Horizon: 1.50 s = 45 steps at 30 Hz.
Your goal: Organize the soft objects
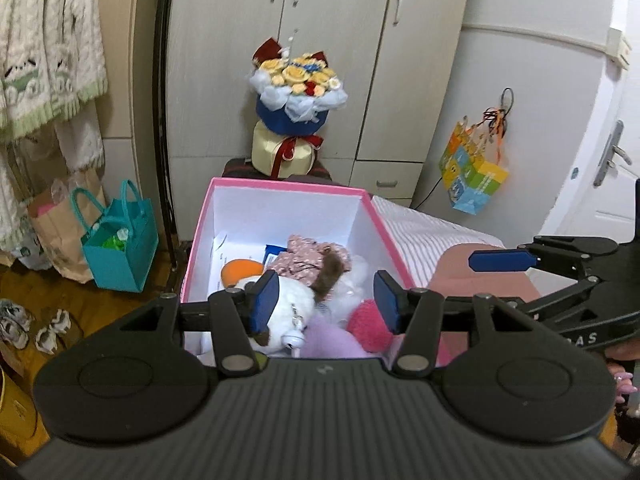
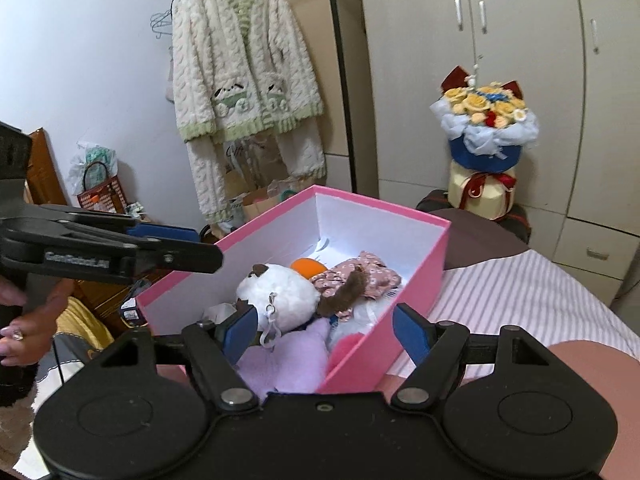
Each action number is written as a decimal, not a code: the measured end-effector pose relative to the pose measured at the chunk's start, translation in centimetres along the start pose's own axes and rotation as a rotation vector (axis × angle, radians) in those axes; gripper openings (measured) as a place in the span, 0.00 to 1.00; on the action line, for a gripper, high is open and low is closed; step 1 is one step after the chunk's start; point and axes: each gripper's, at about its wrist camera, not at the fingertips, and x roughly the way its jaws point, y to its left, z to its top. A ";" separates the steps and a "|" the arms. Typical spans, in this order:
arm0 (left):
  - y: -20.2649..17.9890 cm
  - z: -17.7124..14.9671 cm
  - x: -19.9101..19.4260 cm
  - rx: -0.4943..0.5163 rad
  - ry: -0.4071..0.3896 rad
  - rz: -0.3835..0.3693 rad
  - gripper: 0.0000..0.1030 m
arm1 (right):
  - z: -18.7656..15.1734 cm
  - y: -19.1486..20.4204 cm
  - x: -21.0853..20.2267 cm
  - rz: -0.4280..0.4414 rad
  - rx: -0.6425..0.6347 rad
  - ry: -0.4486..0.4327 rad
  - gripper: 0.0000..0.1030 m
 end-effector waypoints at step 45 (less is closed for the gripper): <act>-9.3 -5.9 -4.1 0.081 -0.132 0.266 1.00 | -8.4 0.3 -11.8 -0.452 0.103 -0.119 0.94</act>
